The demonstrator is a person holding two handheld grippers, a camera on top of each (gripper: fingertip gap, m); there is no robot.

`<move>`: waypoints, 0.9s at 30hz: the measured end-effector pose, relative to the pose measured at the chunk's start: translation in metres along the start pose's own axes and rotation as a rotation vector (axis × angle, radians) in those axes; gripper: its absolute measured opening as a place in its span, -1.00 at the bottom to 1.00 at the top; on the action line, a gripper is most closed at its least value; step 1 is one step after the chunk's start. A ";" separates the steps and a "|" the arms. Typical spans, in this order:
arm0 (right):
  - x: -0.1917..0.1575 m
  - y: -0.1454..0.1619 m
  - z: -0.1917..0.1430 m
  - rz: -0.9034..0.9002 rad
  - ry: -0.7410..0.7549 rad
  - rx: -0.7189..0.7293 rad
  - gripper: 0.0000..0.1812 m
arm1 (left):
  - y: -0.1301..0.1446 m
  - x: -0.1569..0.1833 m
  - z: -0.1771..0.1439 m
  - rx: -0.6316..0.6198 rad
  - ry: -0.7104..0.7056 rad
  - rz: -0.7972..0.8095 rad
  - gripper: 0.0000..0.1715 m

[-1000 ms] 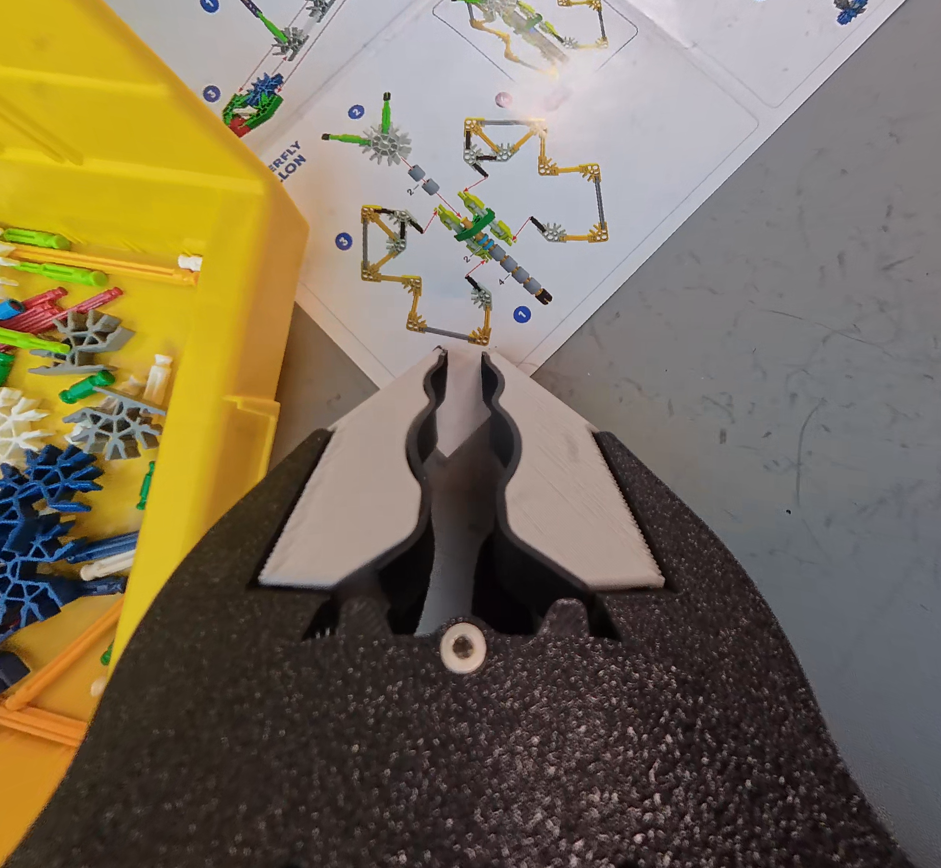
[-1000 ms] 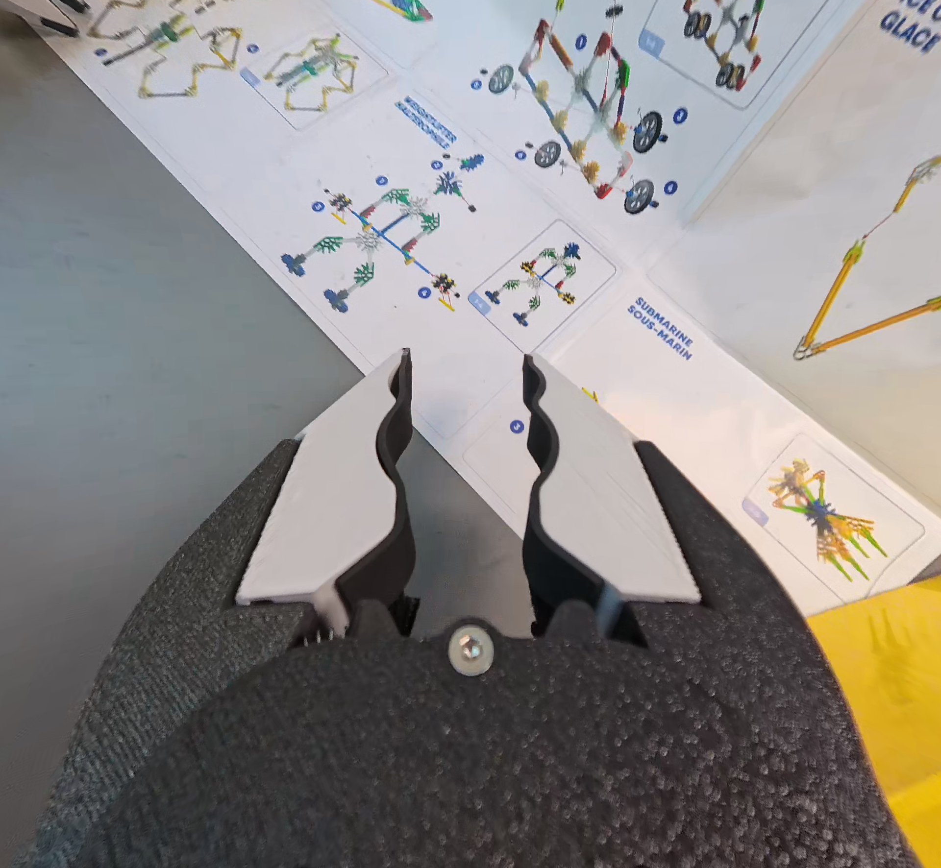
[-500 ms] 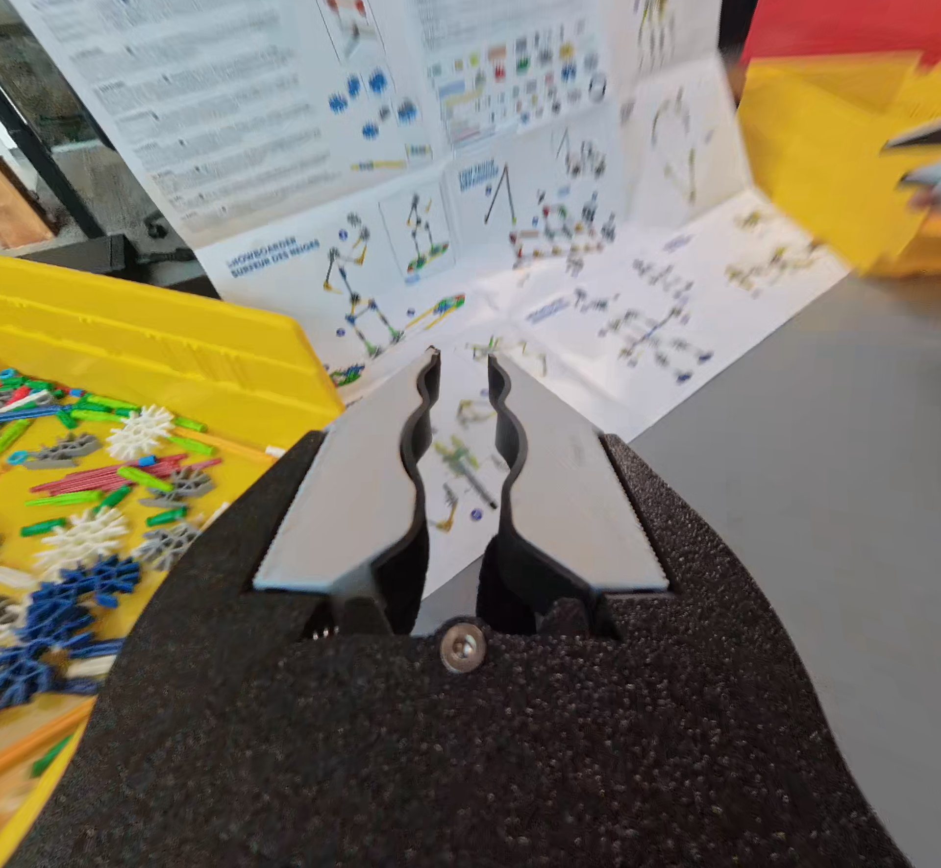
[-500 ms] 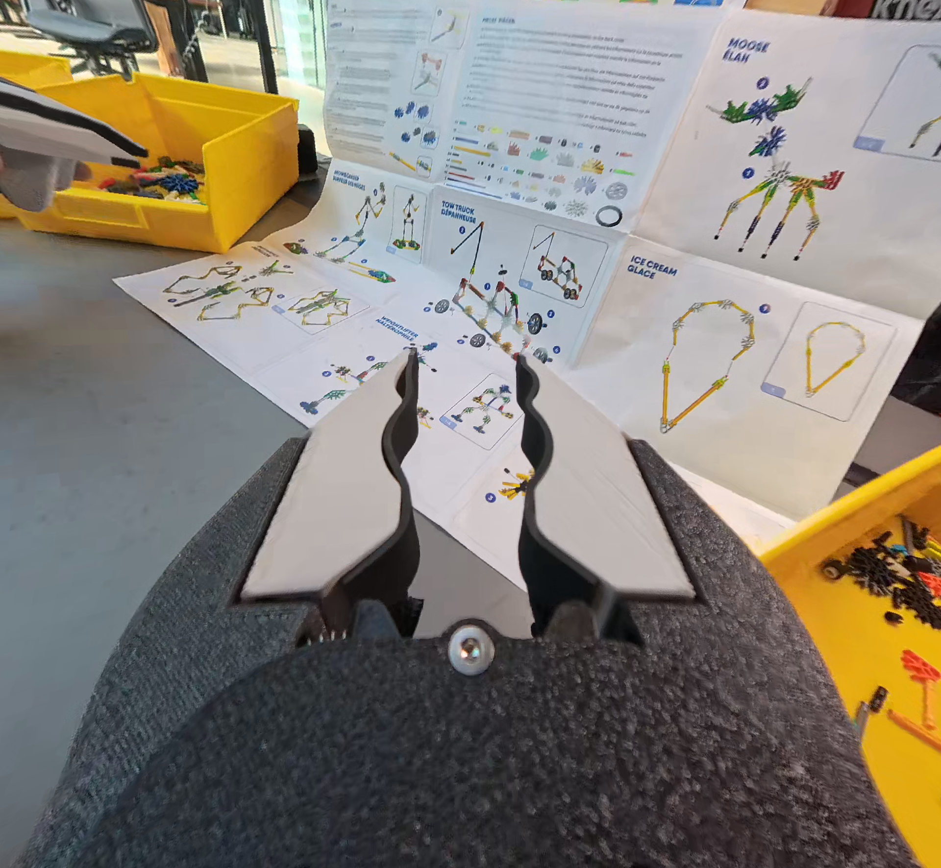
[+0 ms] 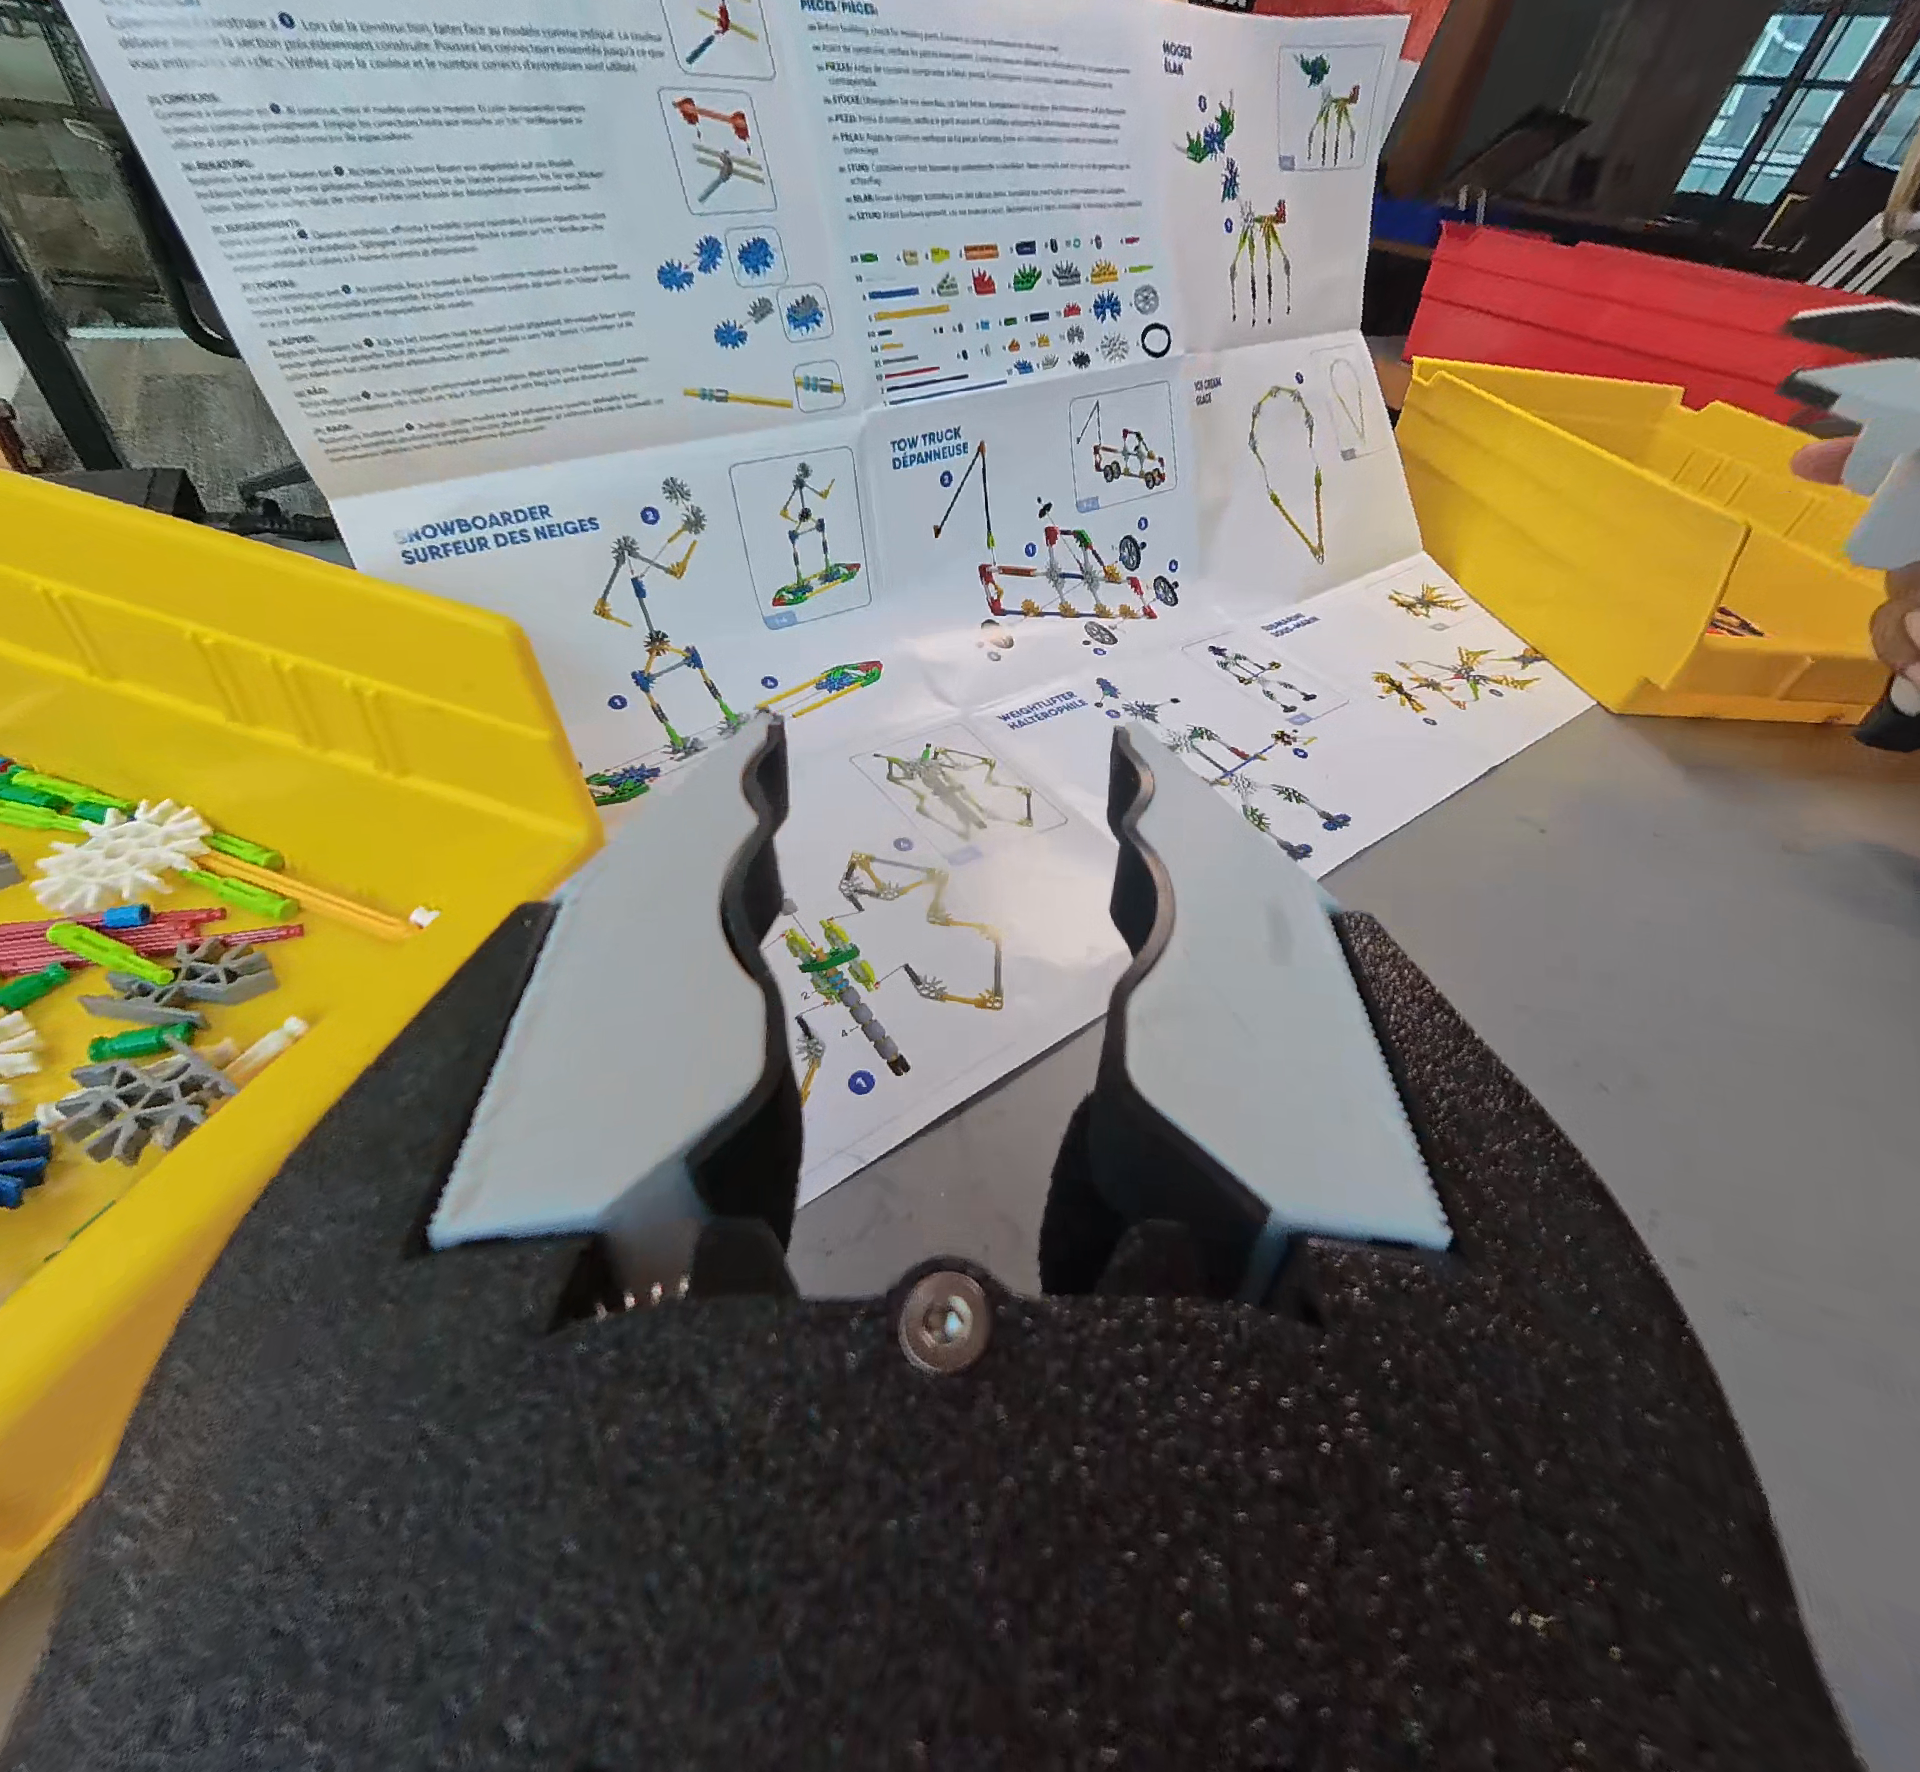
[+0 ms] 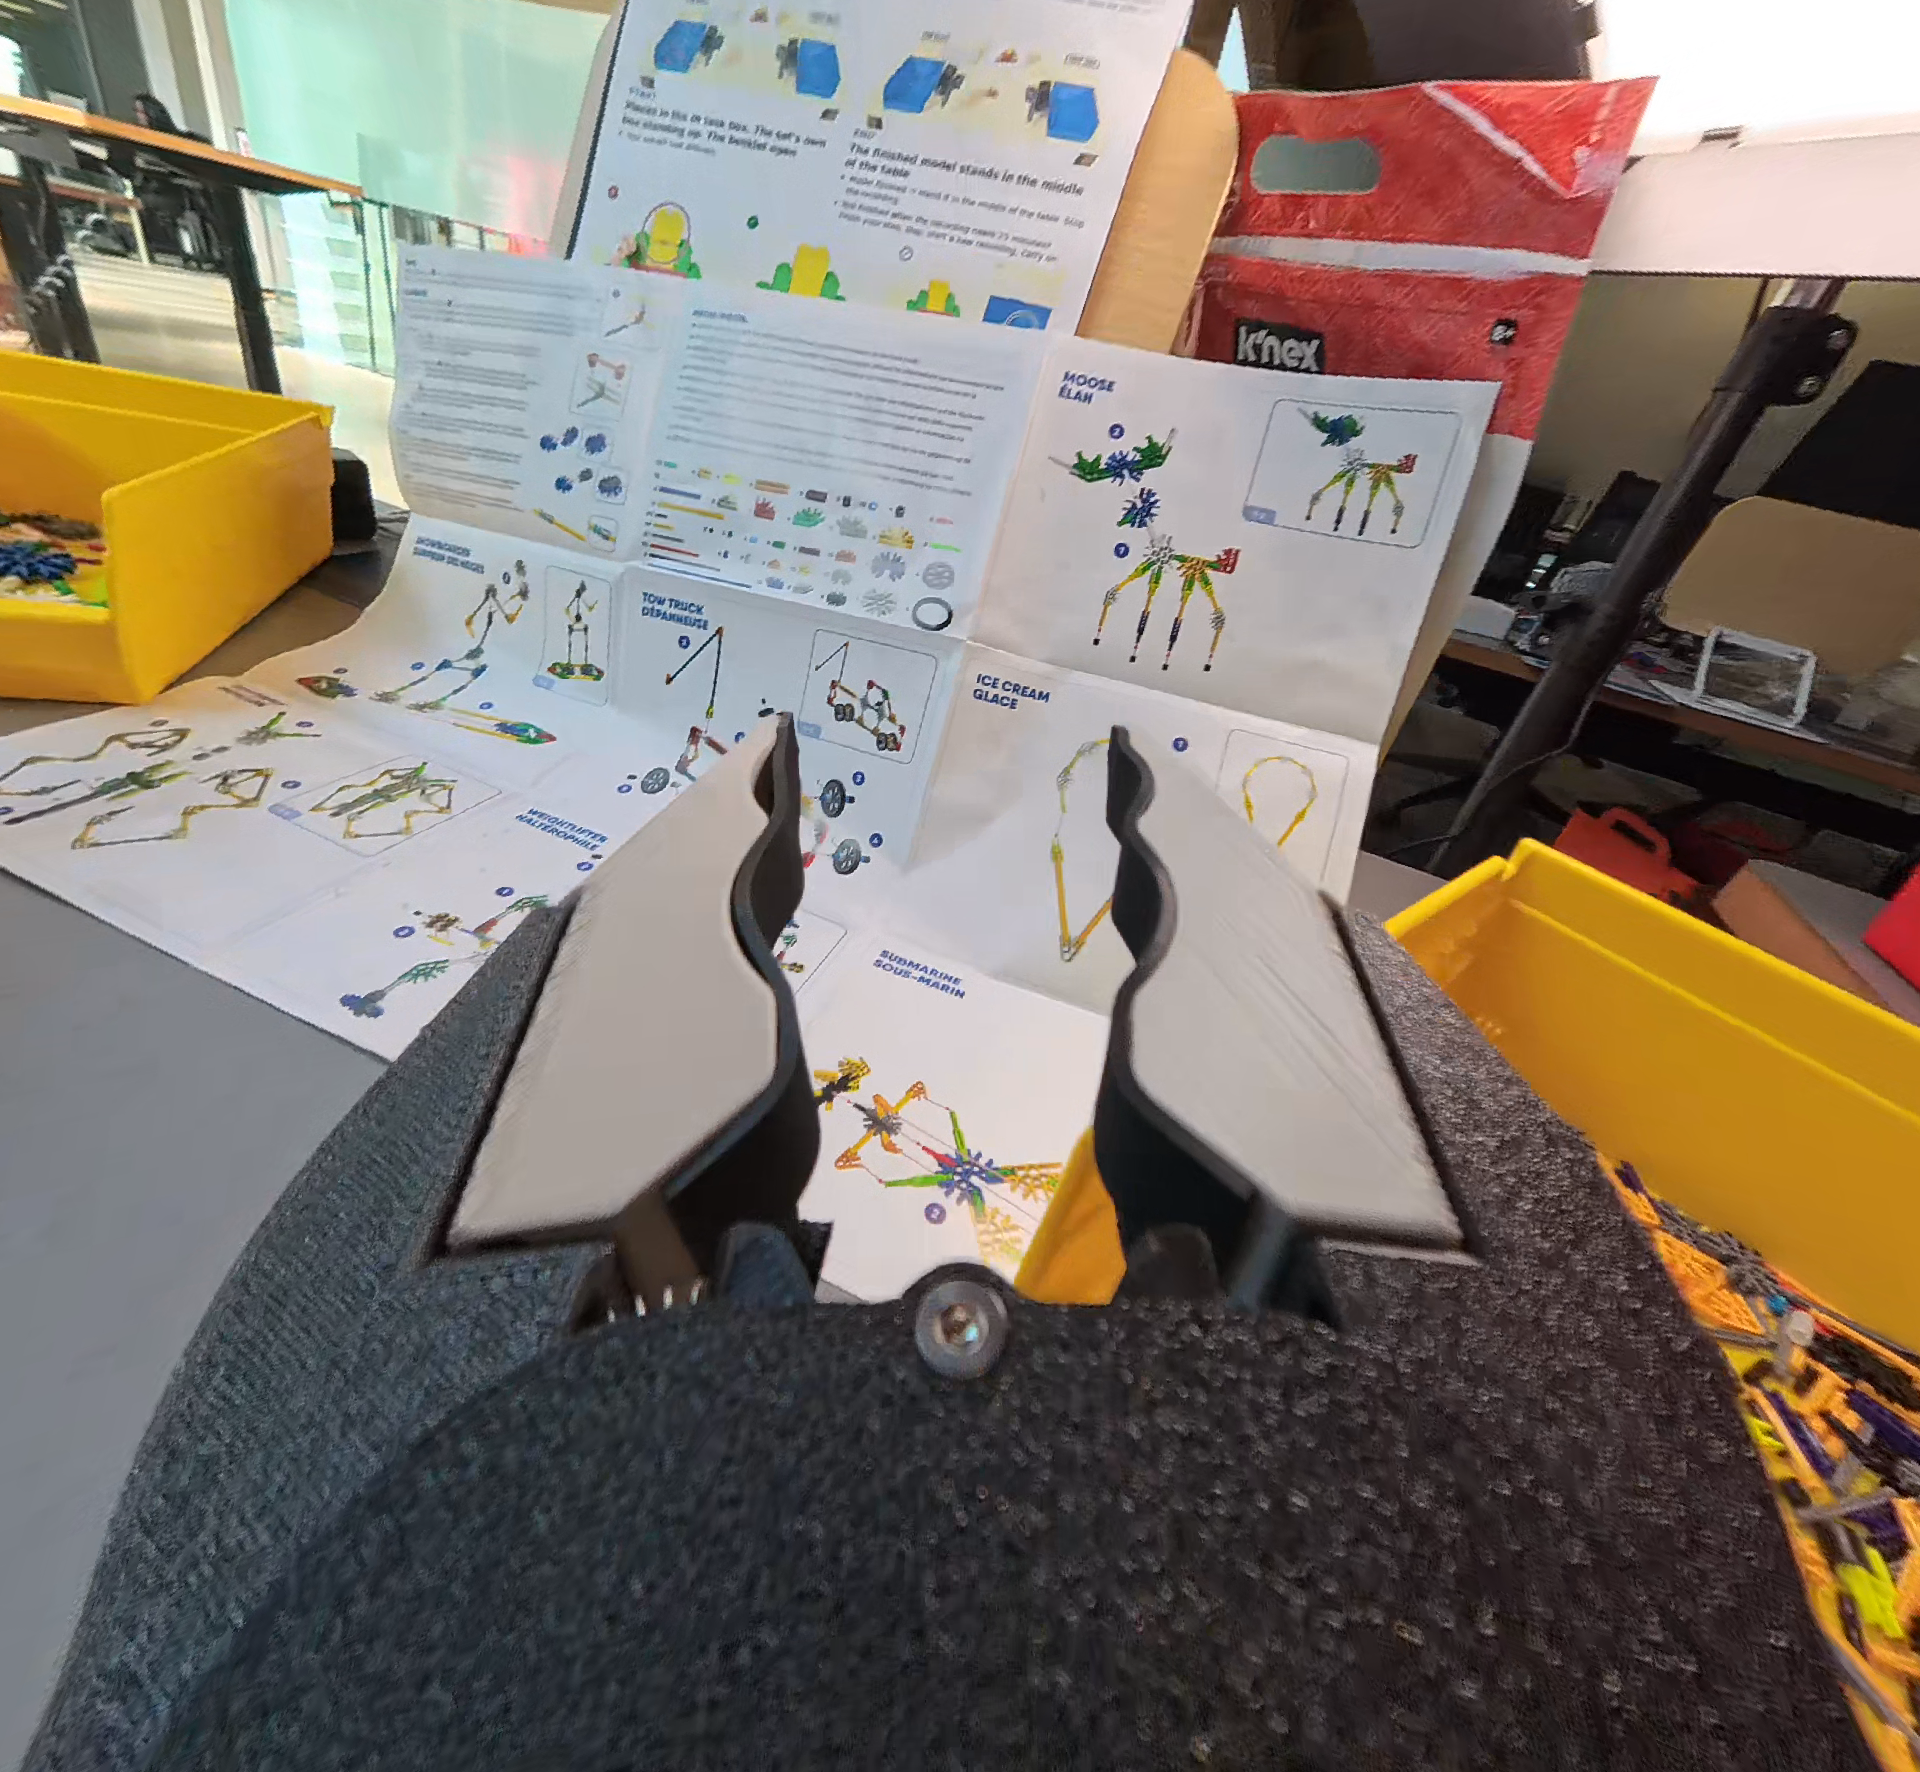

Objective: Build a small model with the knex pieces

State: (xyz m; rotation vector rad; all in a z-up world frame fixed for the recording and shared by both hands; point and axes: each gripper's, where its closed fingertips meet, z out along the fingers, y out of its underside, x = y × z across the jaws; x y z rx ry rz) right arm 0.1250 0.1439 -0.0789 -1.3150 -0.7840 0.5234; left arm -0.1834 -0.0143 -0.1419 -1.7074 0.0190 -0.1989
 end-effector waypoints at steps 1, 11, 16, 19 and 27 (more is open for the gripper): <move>0.007 -0.005 -0.003 0.004 0.025 0.018 -0.36 | 0.002 0.002 0.001 -0.014 0.013 -0.008 -0.27; 0.042 0.074 -0.010 -0.003 0.011 -0.493 -0.24 | 0.015 0.021 0.007 -0.068 0.100 0.034 -0.31; 0.040 0.105 -0.021 -0.076 -0.033 -0.679 -0.58 | 0.052 0.016 0.014 -0.279 0.044 0.145 -0.39; 0.045 0.105 -0.036 -0.083 -0.055 -0.755 -0.61 | 0.074 0.005 0.013 -0.404 -0.017 0.211 -0.49; 0.080 0.118 -0.085 -0.190 0.044 -0.984 -0.80 | 0.101 -0.019 0.008 -0.569 -0.084 0.185 -0.50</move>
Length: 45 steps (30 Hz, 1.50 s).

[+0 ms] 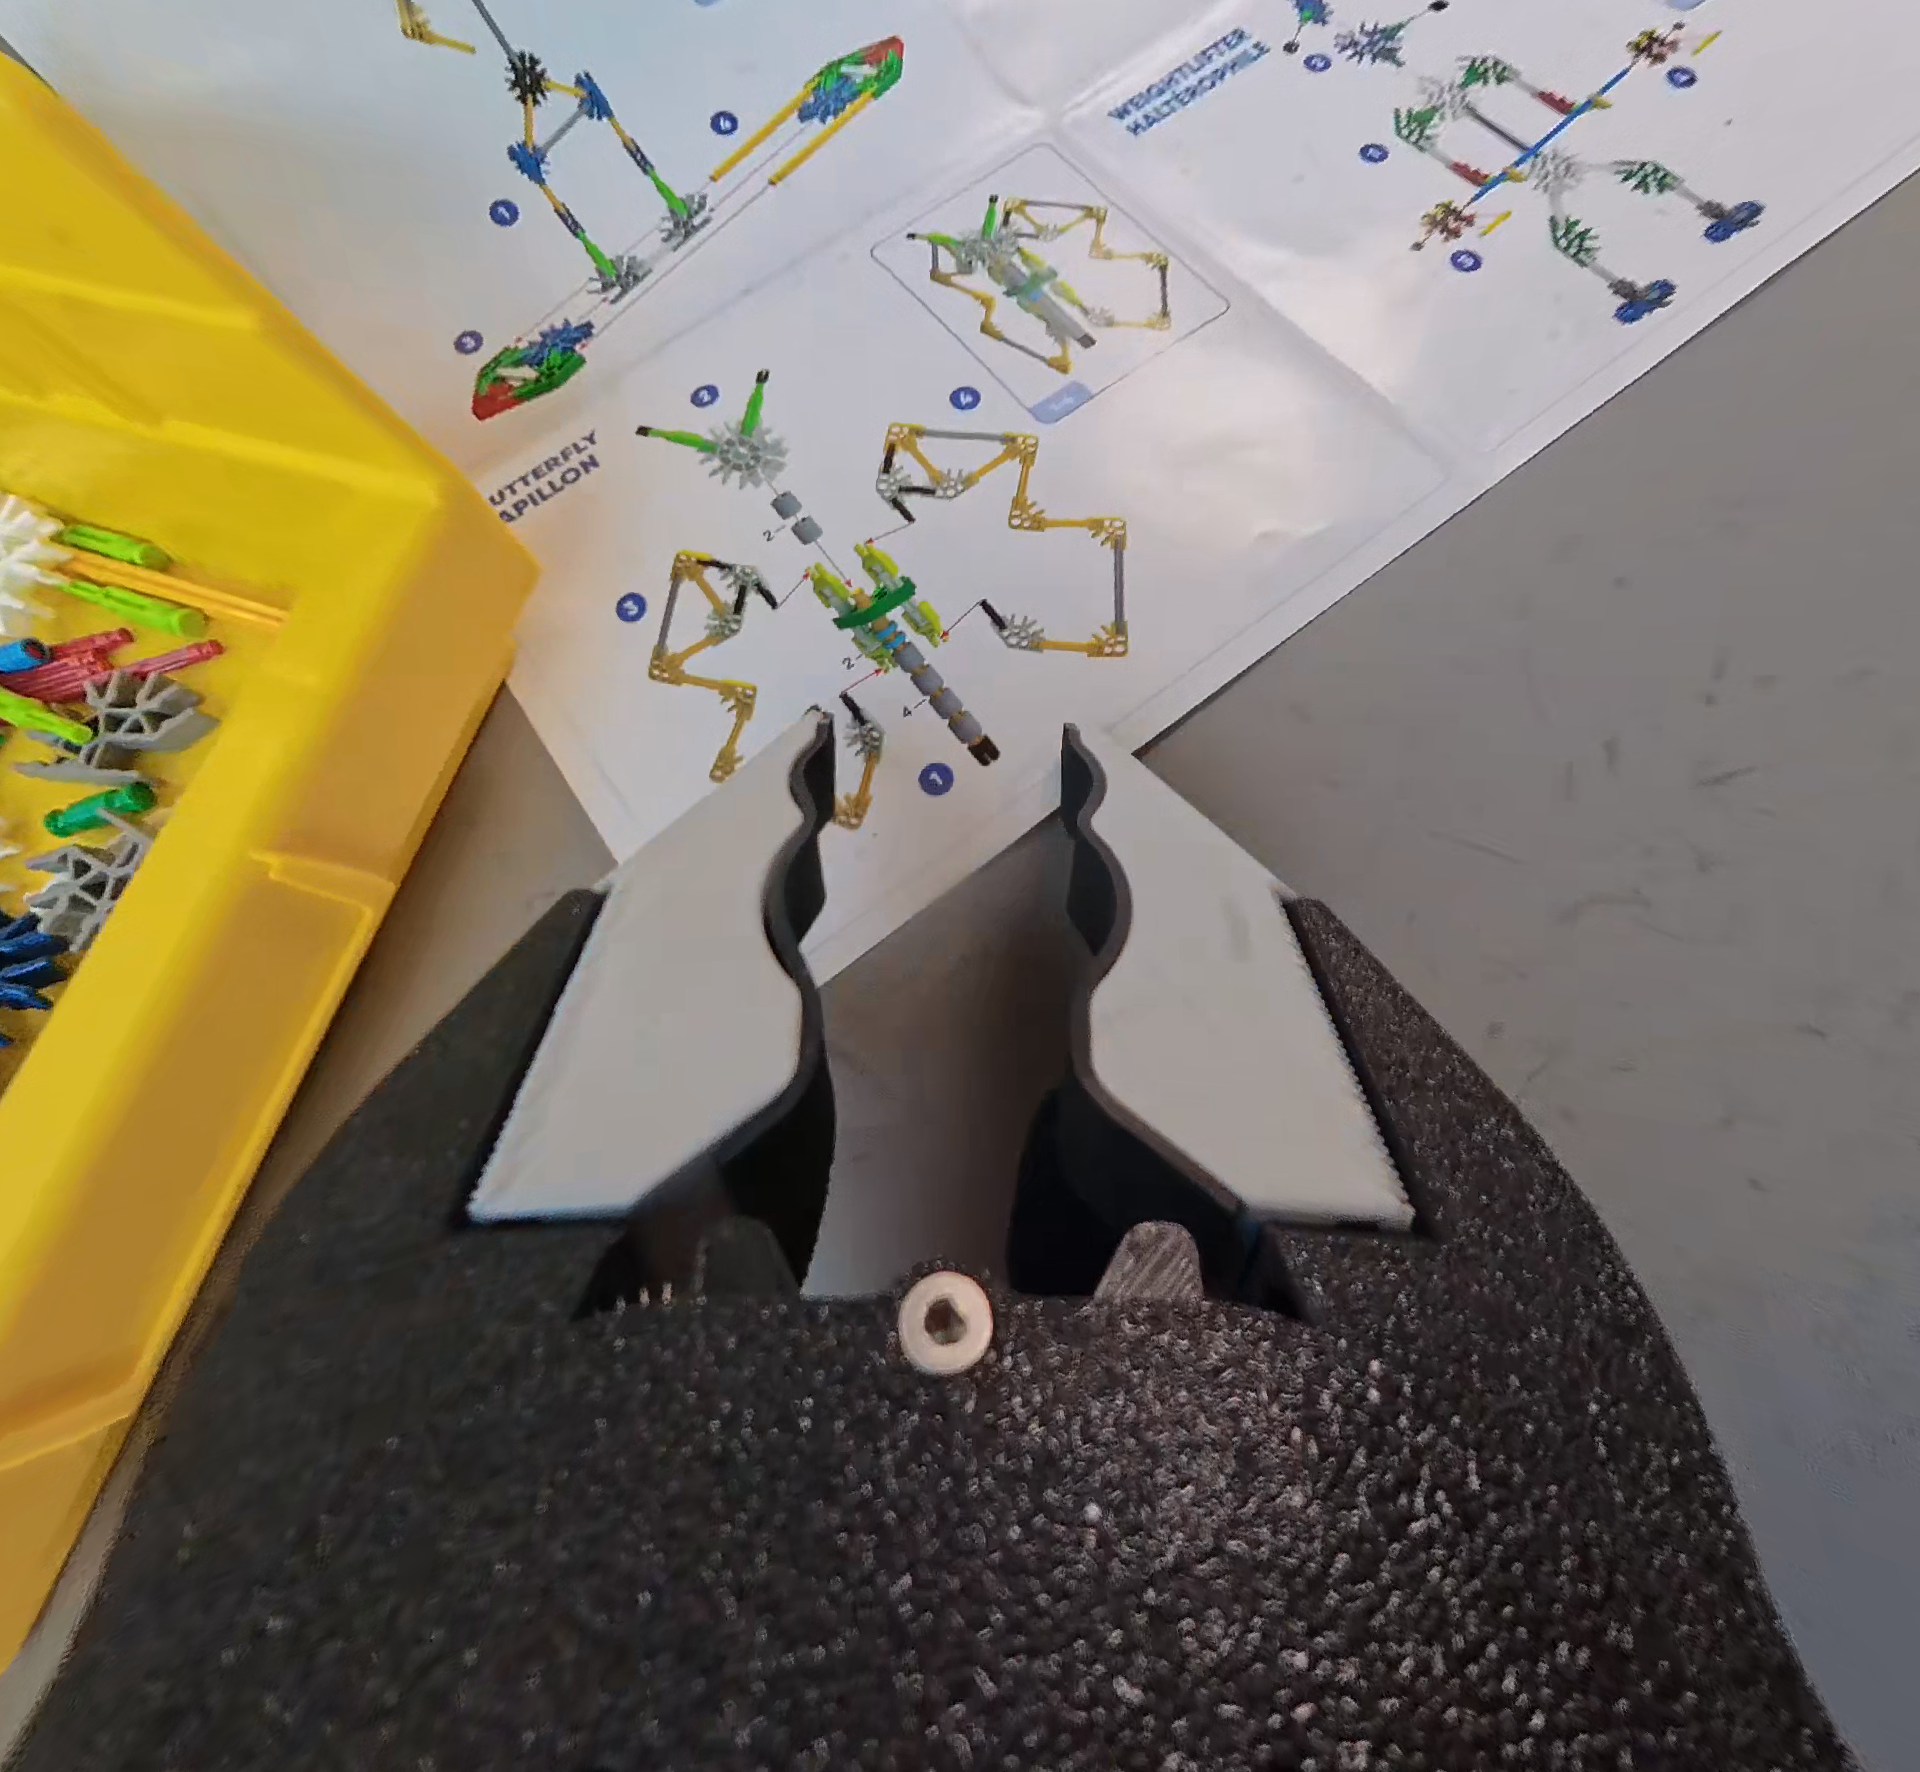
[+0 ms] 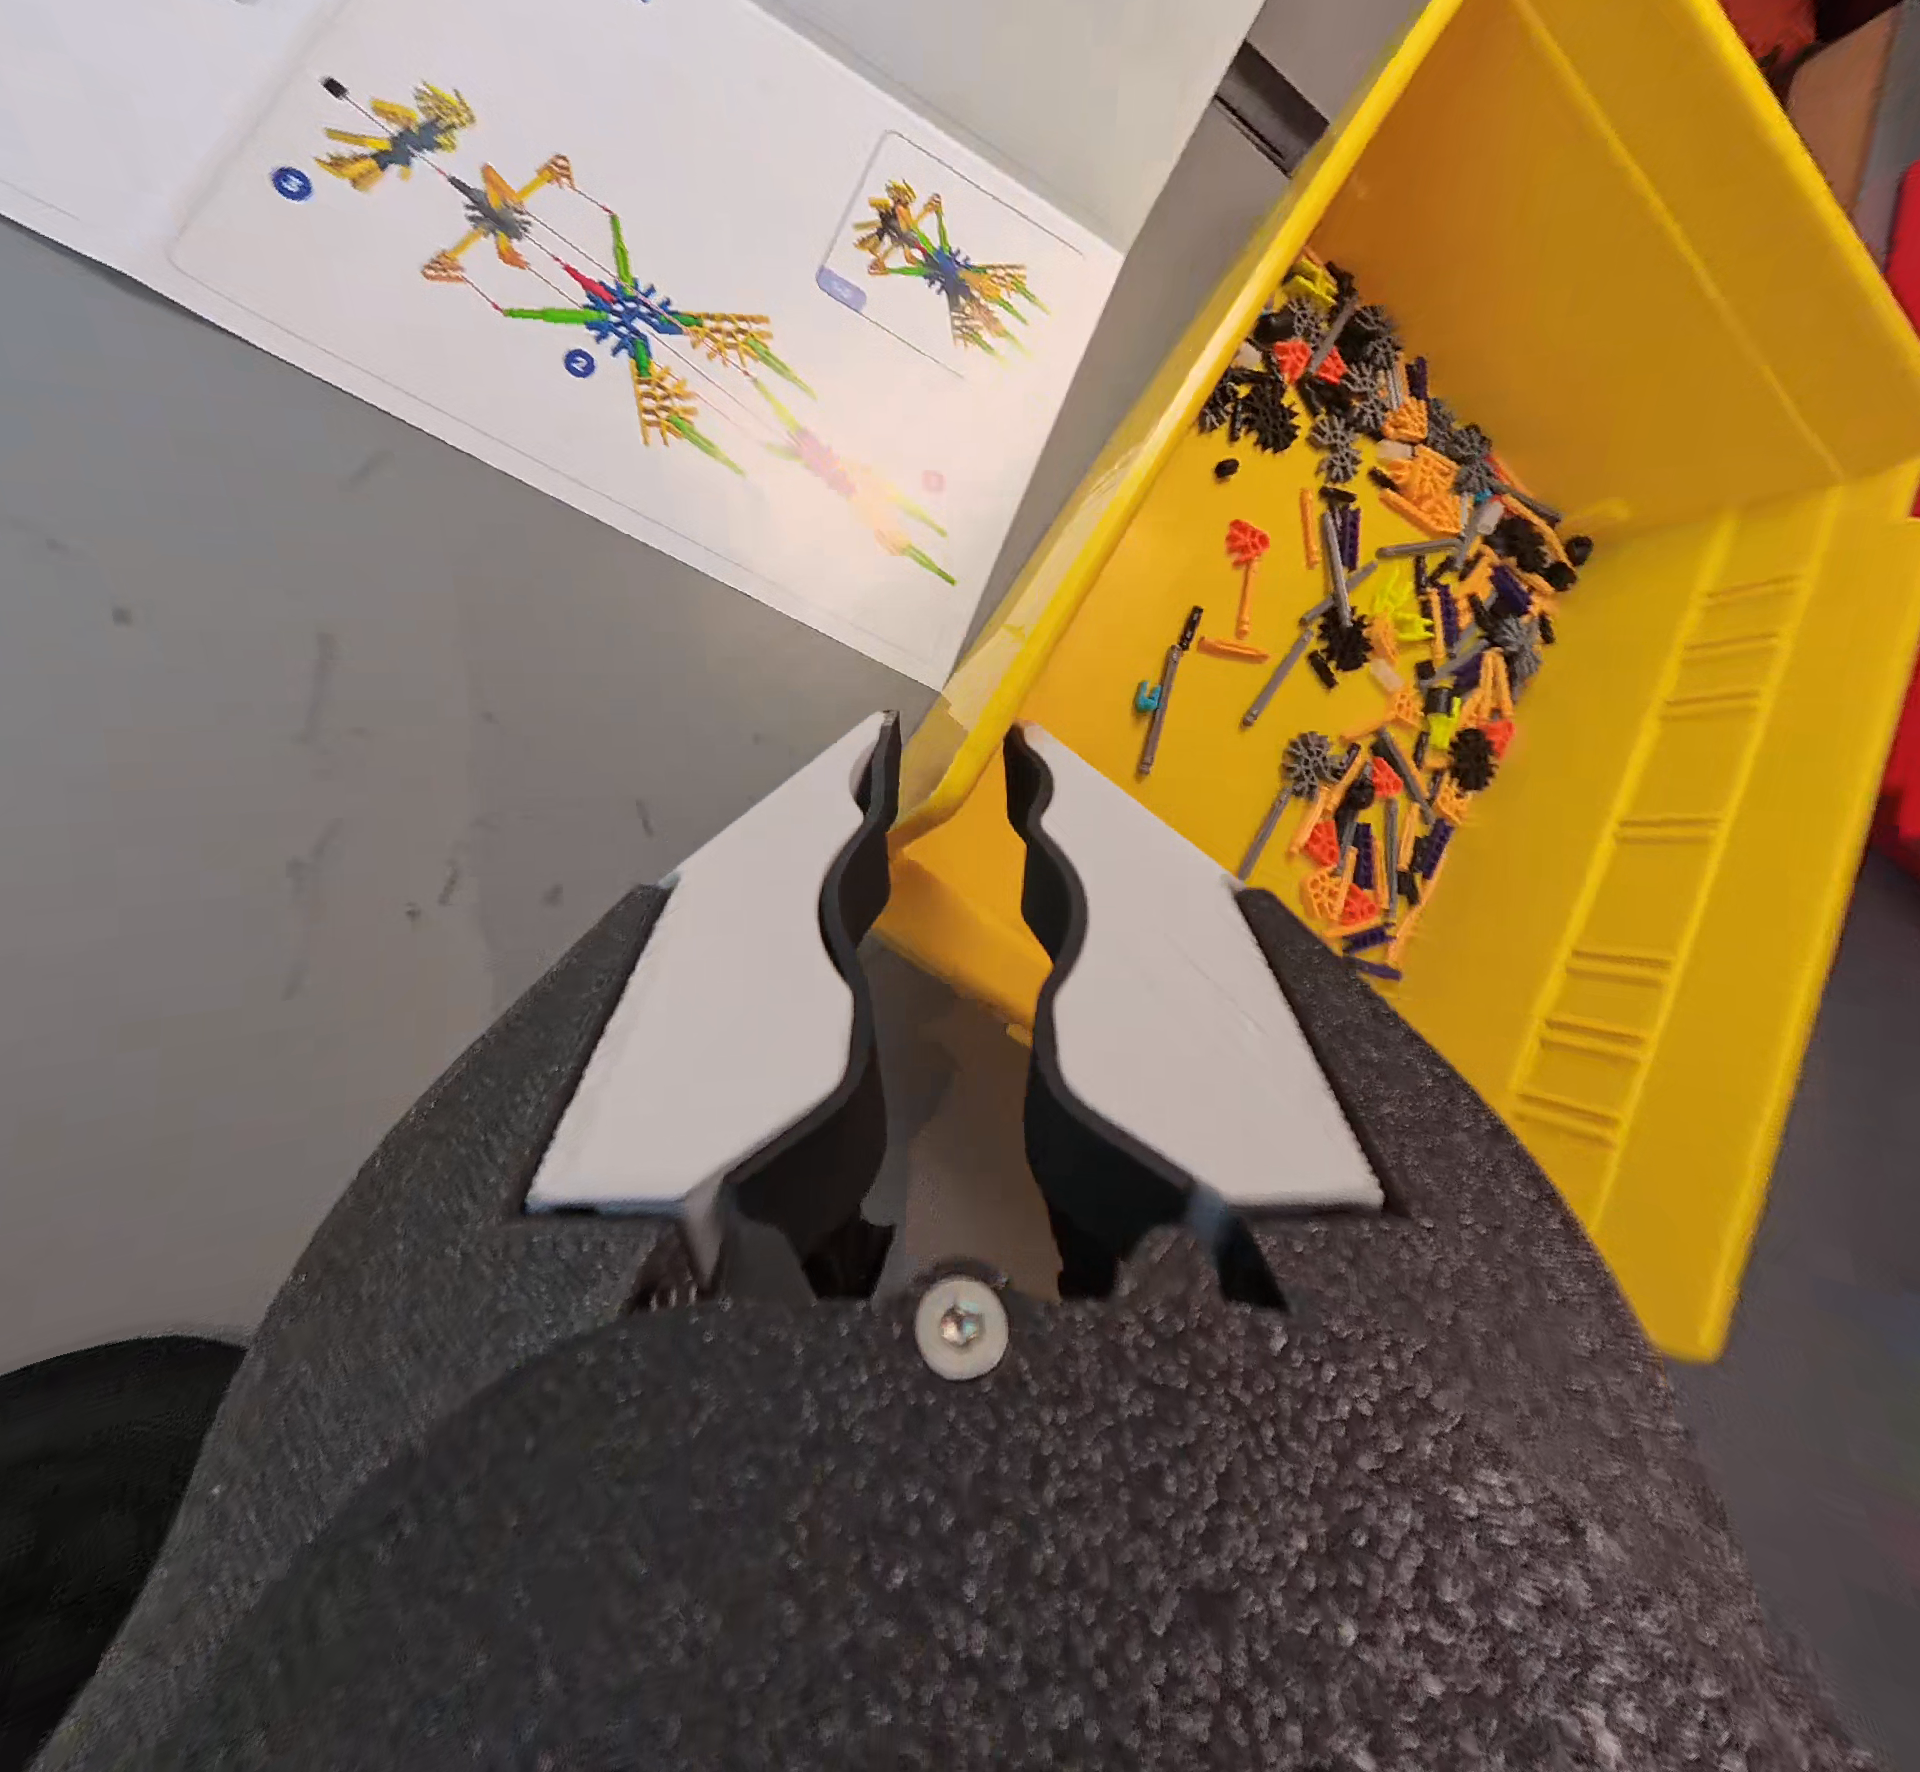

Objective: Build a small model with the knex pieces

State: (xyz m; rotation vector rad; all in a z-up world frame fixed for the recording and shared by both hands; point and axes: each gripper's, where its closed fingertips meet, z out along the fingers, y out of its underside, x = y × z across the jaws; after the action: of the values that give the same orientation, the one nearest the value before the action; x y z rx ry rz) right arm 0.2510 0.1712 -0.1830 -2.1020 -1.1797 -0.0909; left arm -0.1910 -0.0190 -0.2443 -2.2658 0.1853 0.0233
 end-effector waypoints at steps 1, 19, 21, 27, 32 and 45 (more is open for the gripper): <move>0.005 0.002 -0.001 0.003 0.023 -0.006 -0.76 | 0.004 -0.002 0.001 -0.021 -0.004 0.001 -0.49; -0.112 -0.038 0.050 -0.098 -0.300 0.094 -0.48 | 0.027 -0.011 -0.021 -0.146 0.091 -0.074 -0.51; -0.114 -0.036 0.050 -0.053 -0.342 0.086 -0.47 | 0.028 -0.010 -0.022 -0.158 0.095 -0.068 -0.51; -0.111 -0.035 0.054 0.017 -0.385 0.098 -0.38 | 0.032 -0.005 -0.028 -0.199 0.106 -0.049 -0.51; -0.108 -0.035 0.056 0.046 -0.398 0.102 -0.30 | 0.034 -0.002 -0.031 -0.223 0.109 -0.044 -0.51; -0.101 -0.036 0.060 0.088 -0.393 0.112 -0.21 | 0.013 -0.003 -0.035 -0.120 0.070 0.057 -0.56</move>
State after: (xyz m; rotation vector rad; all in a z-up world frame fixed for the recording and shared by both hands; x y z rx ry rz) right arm 0.1486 0.1471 -0.2472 -2.1257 -1.2777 0.4382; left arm -0.1973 -0.0535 -0.2313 -2.3823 0.2918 -0.0152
